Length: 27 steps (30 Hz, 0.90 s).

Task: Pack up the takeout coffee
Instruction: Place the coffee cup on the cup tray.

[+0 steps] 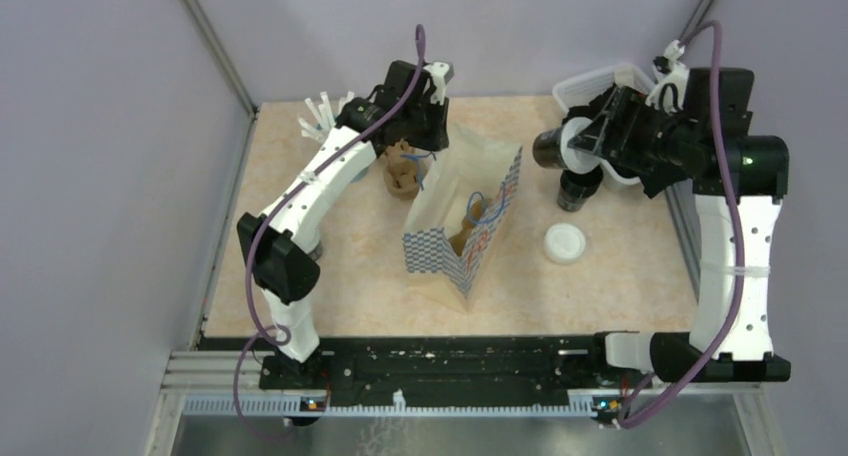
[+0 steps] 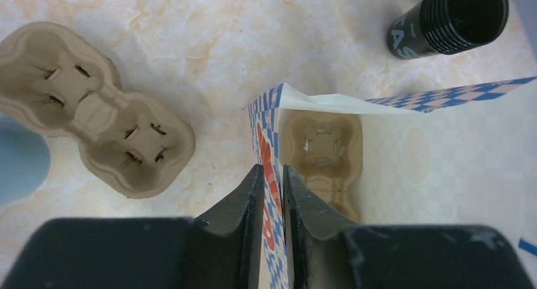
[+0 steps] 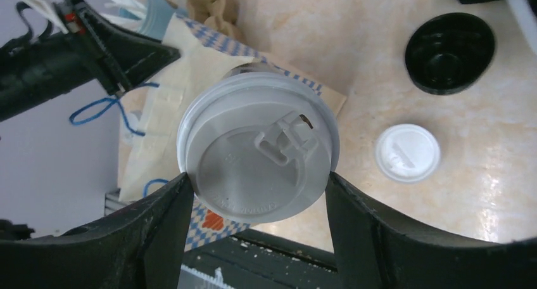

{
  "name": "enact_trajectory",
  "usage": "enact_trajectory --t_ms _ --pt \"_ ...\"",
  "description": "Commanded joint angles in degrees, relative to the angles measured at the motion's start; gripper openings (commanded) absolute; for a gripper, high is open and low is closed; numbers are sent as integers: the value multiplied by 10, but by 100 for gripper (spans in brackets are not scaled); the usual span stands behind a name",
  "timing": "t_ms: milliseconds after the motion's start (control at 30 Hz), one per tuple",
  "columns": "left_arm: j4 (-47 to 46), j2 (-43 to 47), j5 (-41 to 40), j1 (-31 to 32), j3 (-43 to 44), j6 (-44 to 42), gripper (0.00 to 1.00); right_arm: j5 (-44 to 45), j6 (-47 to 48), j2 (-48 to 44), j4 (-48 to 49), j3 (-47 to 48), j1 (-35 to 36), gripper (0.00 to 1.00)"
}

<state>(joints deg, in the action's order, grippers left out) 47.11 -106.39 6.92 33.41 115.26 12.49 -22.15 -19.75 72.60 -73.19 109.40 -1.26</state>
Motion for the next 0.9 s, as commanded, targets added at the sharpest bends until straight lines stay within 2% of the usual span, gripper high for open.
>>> enact_trajectory --t_ms 0,167,267,433,567,667,767,867 --pt "-21 17 -46 -1 -15 26 18 10 -50 25 33 52 74 66" --pt "-56 86 -100 -1 -96 65 5 35 -83 54 39 99 153 65" --pt "-81 139 -127 -2 -156 122 0 40 -93 67 40 121 202 65" --pt "-95 224 -194 -3 -235 260 0 65 -103 92 34 161 271 65" --pt "-49 261 -238 -2 -248 372 0 82 -112 117 27 199 326 65" --pt "-36 309 -259 -3 -291 460 0 110 -118 145 11 237 382 64" --pt "-33 356 -277 -3 -344 522 0 147 -126 174 -9 271 436 64" --pt "-20 379 -288 -3 -359 539 0 172 -130 181 -14 270 470 64"
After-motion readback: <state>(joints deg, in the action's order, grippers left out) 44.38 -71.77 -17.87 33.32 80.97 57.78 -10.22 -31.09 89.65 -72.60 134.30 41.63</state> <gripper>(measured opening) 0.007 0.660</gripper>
